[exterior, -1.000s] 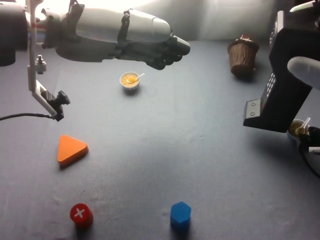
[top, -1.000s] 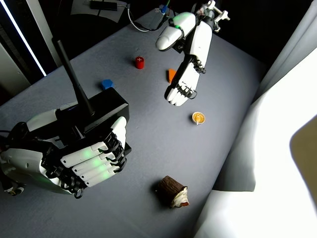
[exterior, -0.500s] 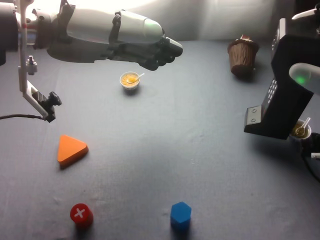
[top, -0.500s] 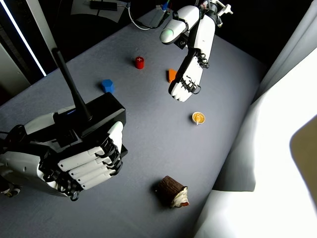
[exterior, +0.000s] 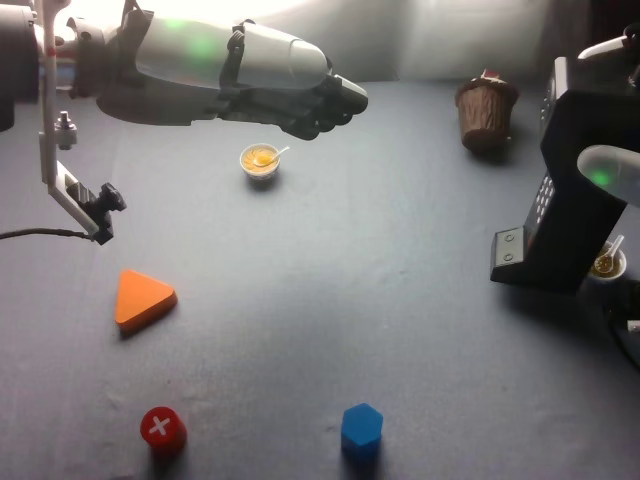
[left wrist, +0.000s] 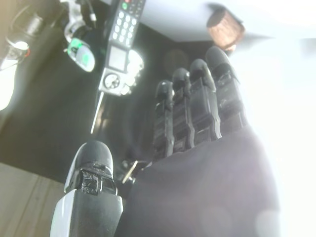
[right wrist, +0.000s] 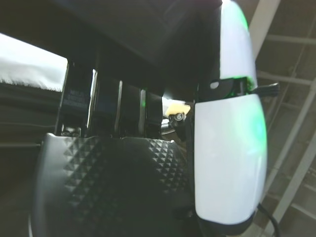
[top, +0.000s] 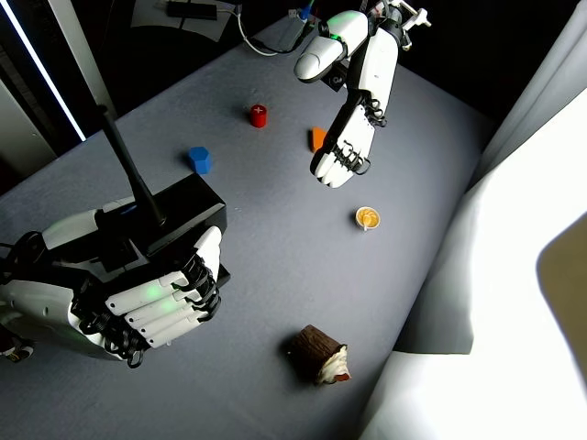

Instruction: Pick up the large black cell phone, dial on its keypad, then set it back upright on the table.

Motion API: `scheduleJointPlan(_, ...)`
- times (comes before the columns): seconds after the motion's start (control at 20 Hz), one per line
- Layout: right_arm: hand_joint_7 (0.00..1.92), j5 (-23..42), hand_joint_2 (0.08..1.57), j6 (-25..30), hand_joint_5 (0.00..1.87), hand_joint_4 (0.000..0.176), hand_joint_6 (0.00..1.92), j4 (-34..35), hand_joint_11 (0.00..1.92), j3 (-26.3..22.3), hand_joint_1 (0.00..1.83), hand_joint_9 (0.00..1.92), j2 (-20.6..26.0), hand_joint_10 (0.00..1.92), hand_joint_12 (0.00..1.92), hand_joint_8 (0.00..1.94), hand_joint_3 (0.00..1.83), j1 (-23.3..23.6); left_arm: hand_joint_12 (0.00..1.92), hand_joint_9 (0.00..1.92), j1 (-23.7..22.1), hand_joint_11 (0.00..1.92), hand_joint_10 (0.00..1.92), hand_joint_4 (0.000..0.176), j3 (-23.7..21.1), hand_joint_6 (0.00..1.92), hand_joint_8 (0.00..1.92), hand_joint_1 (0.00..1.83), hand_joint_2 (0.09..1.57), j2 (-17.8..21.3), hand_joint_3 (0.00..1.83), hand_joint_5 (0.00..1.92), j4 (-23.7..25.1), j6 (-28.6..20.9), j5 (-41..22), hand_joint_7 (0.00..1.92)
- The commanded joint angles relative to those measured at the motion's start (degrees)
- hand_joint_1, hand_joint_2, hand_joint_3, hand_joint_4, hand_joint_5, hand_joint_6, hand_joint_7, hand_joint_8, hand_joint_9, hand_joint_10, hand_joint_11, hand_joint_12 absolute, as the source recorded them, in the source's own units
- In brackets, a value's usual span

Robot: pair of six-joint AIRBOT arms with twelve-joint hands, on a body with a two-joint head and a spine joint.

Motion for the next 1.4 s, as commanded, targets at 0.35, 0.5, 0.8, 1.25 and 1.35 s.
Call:
scheduleJointPlan(0.35, 0.89, 8.15, 1.1, 1.77, 0.97, 0.0, 0.8, -0.82, 0.89, 0.88, 1.49, 0.95, 0.65, 1.08, 1.52, 1.03, 0.0, -0.6, 0.41, 0.18, -1.49, 0.0, 0.0, 0.004, 0.84, 0.0, 0.0, 0.0, 1.24, 0.09, 0.0, 0.27, -4.31, -0.55, -1.53, 0.22)
scheduleJointPlan(0.5, 0.86, 8.15, 1.11, 1.77, 0.93, 0.0, 0.81, -0.82, 0.88, 0.88, 1.49, 0.94, 0.65, 1.12, 1.54, 1.1, 0.0, -0.68, 0.41, 0.17, -1.42, 0.0, 0.0, 0.004, 1.02, 0.0, 0.0, 0.0, 1.24, 0.08, 0.0, 0.26, -4.31, -0.55, -1.53, 0.22)
scheduleJointPlan(0.8, 0.88, 8.16, 1.1, 1.77, 0.93, 0.0, 0.78, -0.82, 0.9, 0.94, 1.49, 0.97, 0.65, 1.07, 1.52, 1.08, 0.0, -0.96, 0.4, 0.17, -1.2, 0.0, 0.0, 0.005, 0.99, 0.0, 0.01, 0.0, 1.24, 0.09, 0.0, 0.26, -4.31, -0.55, -1.52, 0.22)
scheduleJointPlan(1.25, 0.86, 8.16, 1.11, 1.76, 0.94, 0.0, 0.77, -0.91, 0.9, 0.77, 1.49, 0.93, 0.64, 1.13, 1.53, 1.13, 0.0, -1.35, 0.43, 0.17, -0.72, 0.0, 0.0, 0.001, 0.82, 0.0, 0.0, 0.0, 1.24, 0.22, 0.0, 0.26, -4.31, -0.55, -1.52, 0.21)
scheduleJointPlan(1.35, 0.88, 8.18, 1.11, 1.76, 0.94, 0.0, 0.75, -1.25, 0.9, 0.54, 1.49, 0.94, 0.64, 1.12, 1.53, 1.09, 0.0, -1.37, 0.41, 0.16, -0.72, 0.0, 0.0, 0.004, 0.61, 0.0, 0.0, 0.0, 1.25, 0.21, 0.0, 0.25, -4.31, -0.55, -1.52, 0.2)
